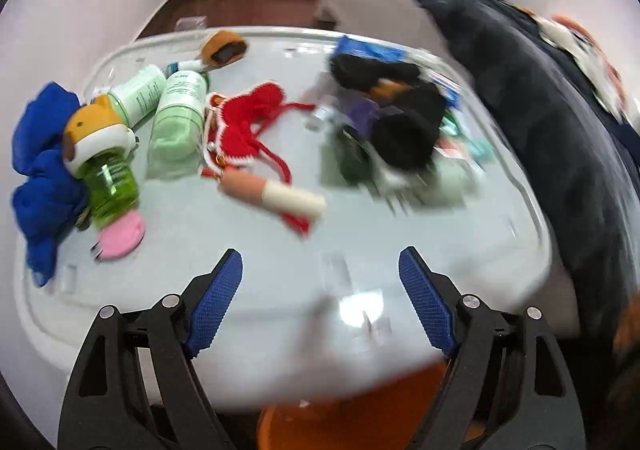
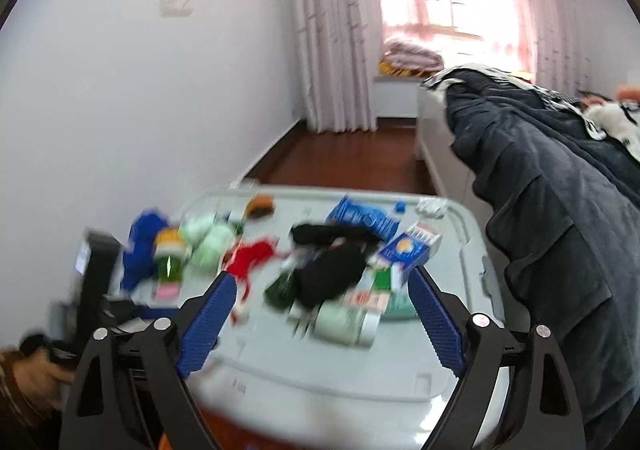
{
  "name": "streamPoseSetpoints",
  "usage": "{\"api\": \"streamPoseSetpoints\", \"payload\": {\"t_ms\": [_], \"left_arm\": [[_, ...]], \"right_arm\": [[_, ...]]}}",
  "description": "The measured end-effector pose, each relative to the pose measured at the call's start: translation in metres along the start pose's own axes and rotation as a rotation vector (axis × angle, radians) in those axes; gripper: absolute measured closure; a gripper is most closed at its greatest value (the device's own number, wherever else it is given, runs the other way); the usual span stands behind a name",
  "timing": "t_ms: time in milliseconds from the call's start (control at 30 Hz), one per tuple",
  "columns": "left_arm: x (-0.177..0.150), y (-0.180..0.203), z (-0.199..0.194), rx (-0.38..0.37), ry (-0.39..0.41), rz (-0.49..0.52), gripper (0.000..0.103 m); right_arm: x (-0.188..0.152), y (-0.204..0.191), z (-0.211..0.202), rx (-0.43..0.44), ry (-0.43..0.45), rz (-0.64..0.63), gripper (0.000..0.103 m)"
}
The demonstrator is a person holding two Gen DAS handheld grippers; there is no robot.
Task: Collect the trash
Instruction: 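Grasp the orange-and-white lip balm tube with the left tool, then grasp the pale green jar with white cap with the right tool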
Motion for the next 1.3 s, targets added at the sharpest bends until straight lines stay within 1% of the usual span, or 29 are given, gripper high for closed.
{"api": "streamPoseSetpoints", "payload": {"t_ms": [67,133,167,233,267,300,333,367,400,433,467,533,600,733,867,1000,1100,1167,1200,1233,1300], "left_arm": [[0.012,-0.001,0.021,0.048,-0.004,-0.054,0.024],[0.02,-0.002,0.038,0.093,-0.001,-0.083,0.024],[0.022,-0.003,0.046,0.127,0.007,-0.09,0.024],[0.023,-0.008,0.055,0.176,0.02,-0.104,0.024],[0.022,-0.01,0.057,0.186,0.023,-0.112,0.024],[0.02,-0.01,0.056,0.195,0.047,-0.11,0.026],[0.019,-0.011,0.054,0.21,0.077,-0.1,0.038],[0.017,-0.012,0.051,0.209,0.09,-0.09,0.055],[0.016,-0.013,0.049,0.203,0.1,-0.089,0.062],[0.014,-0.017,0.045,0.177,0.105,-0.102,0.073],[0.012,-0.021,0.041,0.163,0.104,-0.112,0.079],[0.006,-0.03,0.032,0.142,0.101,-0.121,0.083],[0.001,-0.032,0.025,0.132,0.105,-0.112,0.085],[-0.009,-0.028,0.004,0.132,0.133,-0.048,0.086],[-0.016,-0.027,-0.006,0.12,0.147,-0.03,0.086],[-0.021,-0.025,-0.017,0.087,0.157,-0.029,0.086],[-0.028,-0.021,-0.026,0.069,0.171,-0.011,0.086],[-0.034,-0.016,-0.032,0.044,0.175,0.004,0.086],[-0.037,-0.012,-0.033,0.033,0.177,0.012,0.086],[-0.039,-0.009,-0.034,0.019,0.18,0.021,0.086],[-0.042,-0.001,-0.033,-0.005,0.179,0.046,0.086]], "right_arm": [[-0.015,0.007,0.008,0.001,-0.019,0.027,0.017],[-0.025,0.012,0.018,0.011,-0.056,0.04,0.017],[-0.027,0.014,0.021,0.02,-0.066,0.049,0.017],[-0.029,0.015,0.021,0.022,-0.063,0.05,0.017],[-0.03,0.015,0.02,0.017,-0.06,0.042,0.017],[-0.03,0.015,0.02,0.011,-0.058,0.038,0.017],[-0.03,0.016,0.019,0.008,-0.053,0.036,0.017],[-0.03,0.017,0.017,0.003,-0.045,0.034,0.017],[-0.03,0.018,0.016,0.002,-0.044,0.033,0.017],[-0.03,0.019,0.016,0.0,-0.045,0.03,0.018],[-0.032,0.021,0.017,-0.004,-0.048,0.029,0.019],[-0.034,0.023,0.017,-0.002,-0.057,0.037,0.022],[-0.035,0.025,0.018,0.002,-0.061,0.052,0.023],[-0.036,0.028,0.021,0.015,-0.066,0.086,0.025],[-0.036,0.023,0.022,0.001,-0.066,0.058,0.025],[-0.039,0.021,0.027,-0.011,-0.078,0.038,0.025],[-0.044,0.025,0.035,-0.027,-0.086,0.03,0.025],[-0.047,0.029,0.047,-0.041,-0.096,0.02,0.025],[-0.048,0.03,0.054,-0.045,-0.107,0.012,0.025],[-0.051,0.031,0.066,-0.053,-0.141,-0.002,0.027],[-0.056,0.027,0.082,-0.036,-0.197,-0.021,0.029]]}}
Point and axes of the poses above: each gripper's, at about its wrist camera, not at the fingertips, and z roughly the way its jaws point, y to its right, x to its top, the point moved 4 cm from there along z, roughly the way its jaws point, and after that the axes turned 10 degrees about -z, right-handed, at the moved point
